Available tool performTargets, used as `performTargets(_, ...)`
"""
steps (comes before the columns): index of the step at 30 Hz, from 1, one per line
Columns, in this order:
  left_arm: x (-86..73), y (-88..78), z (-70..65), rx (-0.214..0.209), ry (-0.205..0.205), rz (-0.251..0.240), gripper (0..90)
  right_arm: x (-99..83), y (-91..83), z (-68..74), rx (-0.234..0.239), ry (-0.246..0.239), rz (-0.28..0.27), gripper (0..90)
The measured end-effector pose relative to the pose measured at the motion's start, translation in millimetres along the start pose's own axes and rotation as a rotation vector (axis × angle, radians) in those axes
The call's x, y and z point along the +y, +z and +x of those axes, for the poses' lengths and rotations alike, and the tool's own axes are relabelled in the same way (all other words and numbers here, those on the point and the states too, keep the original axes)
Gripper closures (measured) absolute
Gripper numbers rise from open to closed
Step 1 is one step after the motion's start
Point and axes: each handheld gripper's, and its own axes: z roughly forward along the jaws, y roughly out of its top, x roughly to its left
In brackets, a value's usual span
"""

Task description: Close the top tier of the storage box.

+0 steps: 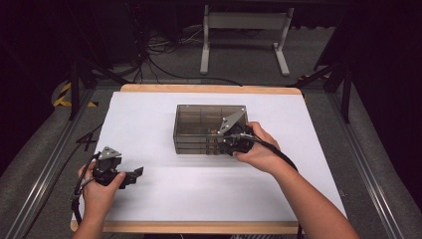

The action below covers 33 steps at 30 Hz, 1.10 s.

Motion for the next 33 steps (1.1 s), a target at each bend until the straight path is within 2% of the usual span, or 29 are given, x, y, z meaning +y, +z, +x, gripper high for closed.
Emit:
performTargets(5,-2.3,-2.8,0.6,0.004,-0.002,0.001,9.0,-0.5,-5.2,2.9,0.008,-0.011,-0.013,72.9)
performTargets(10,-3.7,-2.7,-0.3,0.007,-0.002,0.003,9.0,-2.0,-8.3,5.6,0.034,-0.03,-0.029,62.1)
performTargets(16,-4.1,-4.2,0.6,0.01,-0.003,-0.002,9.0,-4.9,-11.1,8.2,0.05,-0.029,-0.047,55.3)
performTargets(24,-3.9,-4.0,0.1,0.014,-0.006,0.0,9.0,-12.3,-18.3,12.8,0.046,-0.005,-0.099,51.2)
performTargets(33,-3.9,-3.1,0.1,0.013,-0.003,0.002,9.0,-23.1,-31.1,10.6,0.016,0.023,-0.117,50.0)
